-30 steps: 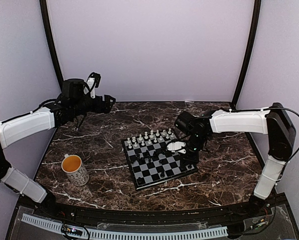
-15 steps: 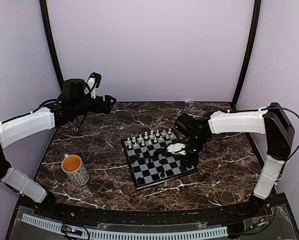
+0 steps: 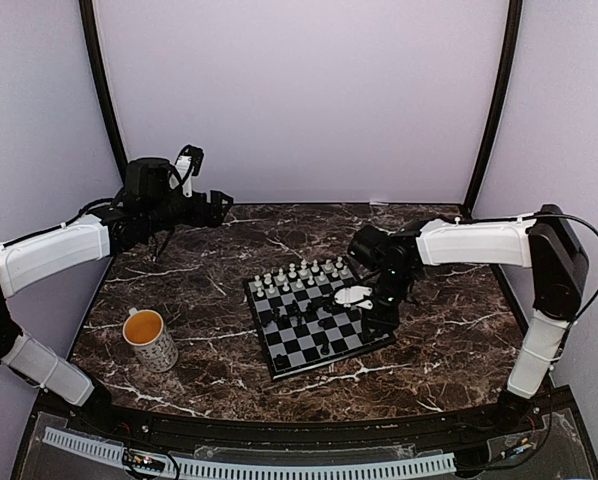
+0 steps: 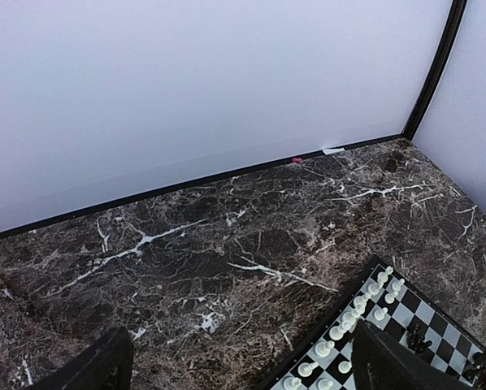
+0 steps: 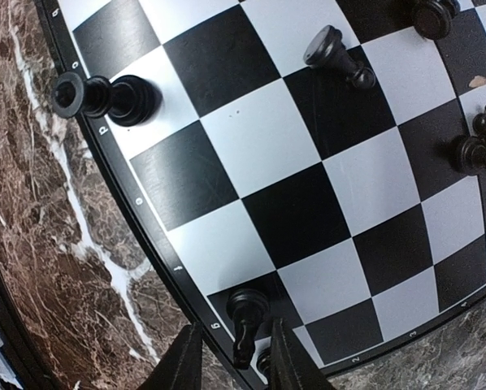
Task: Set up the chess pieces on the board
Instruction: Place the knight at b8.
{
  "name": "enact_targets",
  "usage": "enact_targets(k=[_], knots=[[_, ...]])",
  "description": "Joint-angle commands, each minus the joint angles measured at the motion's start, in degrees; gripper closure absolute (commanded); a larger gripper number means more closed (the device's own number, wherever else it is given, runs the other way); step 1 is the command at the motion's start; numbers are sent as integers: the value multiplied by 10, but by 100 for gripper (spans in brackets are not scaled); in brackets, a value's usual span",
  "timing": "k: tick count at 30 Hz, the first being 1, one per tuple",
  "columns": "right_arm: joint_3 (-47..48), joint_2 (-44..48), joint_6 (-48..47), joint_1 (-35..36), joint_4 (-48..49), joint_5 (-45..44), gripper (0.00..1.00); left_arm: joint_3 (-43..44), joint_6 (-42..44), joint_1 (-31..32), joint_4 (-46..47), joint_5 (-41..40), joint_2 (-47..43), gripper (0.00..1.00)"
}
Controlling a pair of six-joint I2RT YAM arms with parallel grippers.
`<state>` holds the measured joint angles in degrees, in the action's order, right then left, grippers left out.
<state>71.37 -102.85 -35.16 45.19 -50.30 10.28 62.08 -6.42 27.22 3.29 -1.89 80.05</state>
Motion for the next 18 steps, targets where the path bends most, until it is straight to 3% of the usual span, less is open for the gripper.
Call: enact_targets(k=[1,6,18], knots=[[49,27,-6,-8,-26,23,67,12,4,2,1,9,-2,4],[92,14,11,-40,-5,53,65,22,1,3,-15,26,1,5],[203,-102,41,-55,40,21,68,41,3,17,-41,52,19,9]])
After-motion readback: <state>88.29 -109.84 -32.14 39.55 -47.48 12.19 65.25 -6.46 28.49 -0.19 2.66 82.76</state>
